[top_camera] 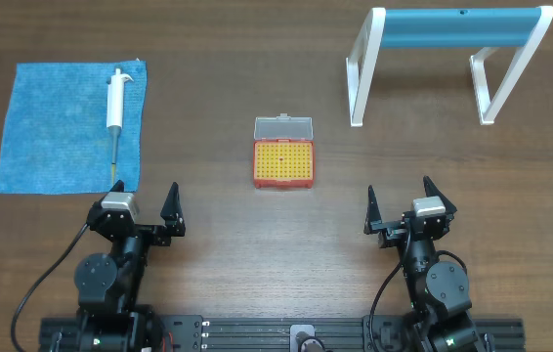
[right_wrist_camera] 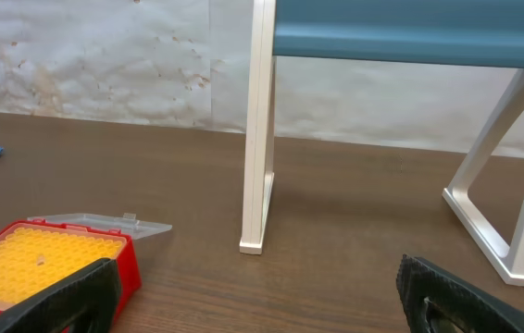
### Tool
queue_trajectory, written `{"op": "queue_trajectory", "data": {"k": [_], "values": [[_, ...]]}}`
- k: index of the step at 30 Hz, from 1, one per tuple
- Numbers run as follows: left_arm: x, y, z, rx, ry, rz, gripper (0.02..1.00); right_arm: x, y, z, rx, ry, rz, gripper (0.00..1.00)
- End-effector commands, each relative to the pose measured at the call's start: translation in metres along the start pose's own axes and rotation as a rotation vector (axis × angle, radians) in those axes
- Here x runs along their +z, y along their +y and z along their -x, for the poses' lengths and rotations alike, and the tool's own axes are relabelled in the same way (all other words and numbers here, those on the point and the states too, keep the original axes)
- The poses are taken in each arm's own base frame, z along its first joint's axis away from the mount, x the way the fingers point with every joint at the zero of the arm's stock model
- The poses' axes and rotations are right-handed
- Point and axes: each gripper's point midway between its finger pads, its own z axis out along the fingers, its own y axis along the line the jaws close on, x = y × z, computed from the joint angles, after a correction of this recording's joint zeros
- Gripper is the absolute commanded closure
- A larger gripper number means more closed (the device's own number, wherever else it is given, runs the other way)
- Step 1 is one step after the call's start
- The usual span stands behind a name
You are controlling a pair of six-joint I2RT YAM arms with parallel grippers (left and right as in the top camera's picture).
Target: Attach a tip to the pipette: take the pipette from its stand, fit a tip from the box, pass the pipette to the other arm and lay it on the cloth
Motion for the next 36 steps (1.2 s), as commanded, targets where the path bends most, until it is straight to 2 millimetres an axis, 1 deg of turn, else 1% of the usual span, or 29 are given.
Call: {"op": "queue_trajectory", "data": {"k": [1,10,14,15,17,18,20,21,24,36], "values": [[0.000,-0.001,0.000,-0.012,-0.004,-0.009,0.020,0.000,0.001,-0.003,0.003,0.004,0.005,0.025],[0.000,-0.001,0.000,-0.012,-0.004,-0.009,0.023,0.000,0.001,-0.003,0.003,0.005,0.005,0.023],[0.000,-0.001,0.000,-0.012,-0.004,-0.009,0.020,0.000,-0.003,-0.003,0.004,0.005,-0.015,0.025],[0.000,-0.001,0.000,-0.012,-0.004,-0.009,0.020,0.001,-0.010,-0.003,0.005,0.005,-0.040,0.025],[0.000,-0.001,0.000,-0.012,-0.004,-0.009,0.020,-0.001,-0.036,-0.003,0.014,0.004,-0.149,0.025],[0.000,-0.001,0.000,-0.012,-0.004,-0.009,0.020,-0.001,-0.042,-0.002,0.023,0.000,-0.156,0.025],[0.000,-0.001,0.000,-0.012,-0.004,-0.009,0.020,-0.001,-0.043,-0.008,0.028,0.023,-0.122,0.025],[0.000,-0.001,0.000,-0.012,-0.004,-0.009,0.020,-0.002,-0.052,-0.008,0.030,0.024,-0.155,0.023],[0.000,-0.001,0.000,-0.012,-0.004,-0.009,0.020,-0.004,-0.063,-0.009,0.020,0.026,-0.203,0.025],[0.000,-0.001,0.000,-0.012,-0.004,-0.009,0.020,-0.004,-0.064,-0.009,0.021,0.025,-0.205,0.025]]}}
